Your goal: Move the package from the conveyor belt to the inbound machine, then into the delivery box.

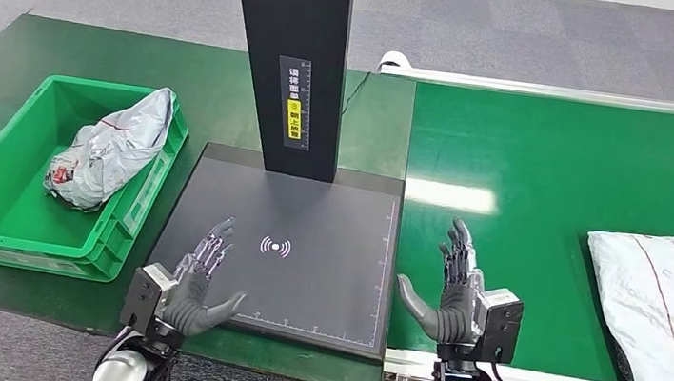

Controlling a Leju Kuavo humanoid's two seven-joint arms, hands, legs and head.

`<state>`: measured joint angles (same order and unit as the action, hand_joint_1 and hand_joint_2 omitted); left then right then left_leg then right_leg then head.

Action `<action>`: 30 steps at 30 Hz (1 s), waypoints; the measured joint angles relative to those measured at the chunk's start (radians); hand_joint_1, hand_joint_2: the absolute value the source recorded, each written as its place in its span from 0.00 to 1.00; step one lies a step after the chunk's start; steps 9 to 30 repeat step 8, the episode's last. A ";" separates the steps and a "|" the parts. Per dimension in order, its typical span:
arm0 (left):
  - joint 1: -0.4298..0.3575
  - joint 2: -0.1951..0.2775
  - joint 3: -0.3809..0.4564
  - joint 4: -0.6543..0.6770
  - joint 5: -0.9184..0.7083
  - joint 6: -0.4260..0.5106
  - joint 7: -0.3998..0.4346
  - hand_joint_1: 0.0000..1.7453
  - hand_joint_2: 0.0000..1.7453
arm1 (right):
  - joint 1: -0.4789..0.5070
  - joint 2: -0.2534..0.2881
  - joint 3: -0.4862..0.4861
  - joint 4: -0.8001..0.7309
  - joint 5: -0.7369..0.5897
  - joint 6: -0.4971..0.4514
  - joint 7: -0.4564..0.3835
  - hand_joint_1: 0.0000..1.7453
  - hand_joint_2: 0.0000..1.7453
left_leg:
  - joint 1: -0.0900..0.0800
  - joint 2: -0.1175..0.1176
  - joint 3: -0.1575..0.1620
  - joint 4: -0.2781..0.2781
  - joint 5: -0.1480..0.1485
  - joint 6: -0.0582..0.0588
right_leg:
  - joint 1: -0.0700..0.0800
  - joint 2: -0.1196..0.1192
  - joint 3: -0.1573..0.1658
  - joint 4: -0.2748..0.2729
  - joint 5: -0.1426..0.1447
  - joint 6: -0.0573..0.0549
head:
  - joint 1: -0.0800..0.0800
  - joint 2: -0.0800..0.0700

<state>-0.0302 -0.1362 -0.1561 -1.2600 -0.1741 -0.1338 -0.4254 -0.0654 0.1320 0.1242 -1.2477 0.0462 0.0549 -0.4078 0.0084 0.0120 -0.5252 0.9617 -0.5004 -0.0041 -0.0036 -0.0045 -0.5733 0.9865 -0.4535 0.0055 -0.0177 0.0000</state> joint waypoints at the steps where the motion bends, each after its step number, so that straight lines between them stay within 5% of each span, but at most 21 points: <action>1: 0.003 0.000 -0.001 -0.001 -0.002 0.008 0.000 0.00 1.00 | -0.002 0.000 0.002 0.004 0.000 0.001 0.001 0.00 1.00 | 0.000 0.000 0.000 0.000 0.000 0.000 | 0.000 0.000 0.000 0.000 0.000 0.000 | 0.000 0.000; 30: 0.020 -0.003 0.000 -0.023 0.005 0.046 -0.017 0.00 1.00 | -0.006 0.000 0.017 0.021 0.000 0.002 0.001 0.00 1.00 | 0.000 0.000 0.000 0.000 0.000 0.000 | 0.000 0.000 0.000 0.000 0.000 0.000 | 0.000 0.000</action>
